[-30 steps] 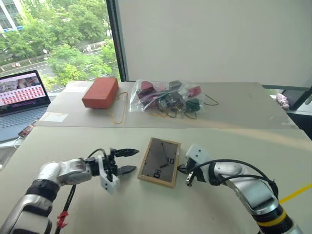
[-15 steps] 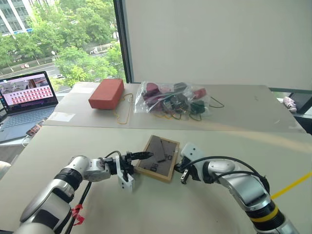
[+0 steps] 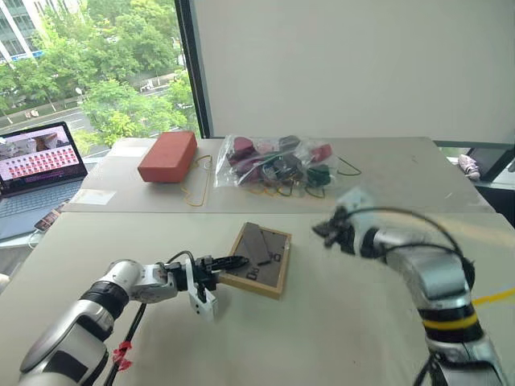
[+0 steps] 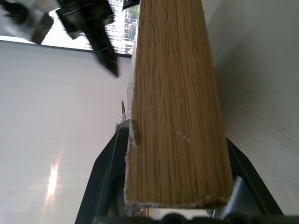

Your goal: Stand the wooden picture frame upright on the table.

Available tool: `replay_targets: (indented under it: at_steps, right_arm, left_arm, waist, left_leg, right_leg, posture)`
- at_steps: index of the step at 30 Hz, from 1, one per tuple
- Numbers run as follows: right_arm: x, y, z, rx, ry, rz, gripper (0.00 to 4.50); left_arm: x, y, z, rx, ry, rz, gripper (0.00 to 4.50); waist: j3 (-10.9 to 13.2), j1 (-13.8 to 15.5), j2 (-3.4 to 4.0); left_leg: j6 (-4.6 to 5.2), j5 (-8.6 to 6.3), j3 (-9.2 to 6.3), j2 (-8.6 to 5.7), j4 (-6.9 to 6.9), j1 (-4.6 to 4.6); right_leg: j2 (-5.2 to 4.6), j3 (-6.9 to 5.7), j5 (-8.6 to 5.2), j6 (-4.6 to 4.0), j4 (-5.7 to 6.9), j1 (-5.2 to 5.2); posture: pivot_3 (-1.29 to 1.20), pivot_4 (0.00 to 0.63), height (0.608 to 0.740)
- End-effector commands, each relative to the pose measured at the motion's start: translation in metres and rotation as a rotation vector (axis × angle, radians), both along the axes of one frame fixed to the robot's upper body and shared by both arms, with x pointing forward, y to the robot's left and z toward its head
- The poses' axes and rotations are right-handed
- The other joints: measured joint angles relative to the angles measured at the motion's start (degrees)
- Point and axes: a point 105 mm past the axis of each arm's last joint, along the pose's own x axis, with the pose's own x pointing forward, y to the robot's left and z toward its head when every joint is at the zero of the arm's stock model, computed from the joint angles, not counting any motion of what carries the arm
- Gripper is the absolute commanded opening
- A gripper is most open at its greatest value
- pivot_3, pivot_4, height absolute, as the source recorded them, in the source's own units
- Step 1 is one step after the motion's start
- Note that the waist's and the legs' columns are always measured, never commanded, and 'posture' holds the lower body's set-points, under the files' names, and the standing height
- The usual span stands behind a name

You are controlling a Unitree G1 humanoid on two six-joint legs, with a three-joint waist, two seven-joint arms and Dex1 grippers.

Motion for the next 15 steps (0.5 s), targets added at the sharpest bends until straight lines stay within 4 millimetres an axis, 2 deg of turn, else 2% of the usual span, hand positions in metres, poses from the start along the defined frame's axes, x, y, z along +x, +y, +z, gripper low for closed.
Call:
replay_targets:
  at_steps: [1,2,3,4,8,11,15]
  right_arm:
    - [-0.009,0.035,0.007,0.179,0.114,0.145,2.09]
    - [-0.011,0.044,0.004,0.234,0.194,0.189,2.48]
    - [-0.012,0.052,0.004,0.267,0.235,0.226,2.69]
    - [-0.012,0.059,0.003,0.294,0.285,0.268,3.16]
    - [-0.006,0.067,-0.010,0.297,0.417,0.325,4.42]
    - [0.002,0.068,-0.022,0.316,0.508,0.350,4.42]
    - [-0.001,0.077,-0.042,0.277,0.605,0.417,4.42]
  left_arm:
    - [-0.018,-0.010,-0.029,0.059,0.092,-0.052,1.19]
    - [-0.018,-0.011,-0.029,0.059,0.091,-0.052,1.19]
    - [-0.018,-0.012,-0.029,0.058,0.091,-0.054,1.19]
    - [-0.018,-0.012,-0.029,0.059,0.090,-0.055,1.19]
    - [-0.018,-0.015,-0.029,0.056,0.088,-0.060,1.19]
    - [-0.018,-0.016,-0.028,0.051,0.087,-0.062,1.19]
    - [-0.017,-0.018,-0.026,0.040,0.081,-0.059,1.19]
  waist:
    - [-0.01,0.07,0.01]
    - [-0.01,0.08,0.01]
    - [-0.01,0.12,0.01]
    - [-0.01,0.18,0.01]
    - [-0.02,0.32,0.02]
    - [-0.03,0.19,0.03]
    - [-0.06,0.05,0.10]
  left_leg:
    - [0.00,0.00,-0.02,-0.01,0.00,-0.02]
    - [0.00,0.00,-0.01,-0.01,0.00,-0.03]
    - [0.00,0.00,-0.01,-0.03,0.00,-0.03]
    - [0.00,0.00,-0.01,-0.04,0.01,-0.03]
    - [-0.01,0.01,-0.02,-0.11,0.01,-0.04]
    - [-0.01,0.01,-0.01,-0.11,0.01,-0.04]
    - [-0.02,0.01,0.01,-0.12,0.01,-0.08]
  right_leg:
    - [0.00,-0.01,0.00,0.00,0.10,0.00]
    - [-0.01,-0.01,0.00,0.00,0.18,0.00]
    - [-0.02,-0.01,0.00,0.00,0.24,-0.02]
    - [-0.03,-0.01,0.00,0.00,0.30,-0.03]
    - [-0.08,-0.01,0.00,0.00,0.39,-0.11]
    - [-0.08,-0.01,0.00,0.00,0.40,-0.14]
    - [-0.08,0.00,0.00,0.00,0.47,-0.27]
  posture:
    - [0.00,0.150,0.740]
    - [0.00,0.150,0.740]
    - [0.00,0.150,0.740]
    - [0.00,0.150,0.740]
    - [0.00,0.150,0.740]
    - [0.00,0.150,0.740]
    - [0.00,0.150,0.740]
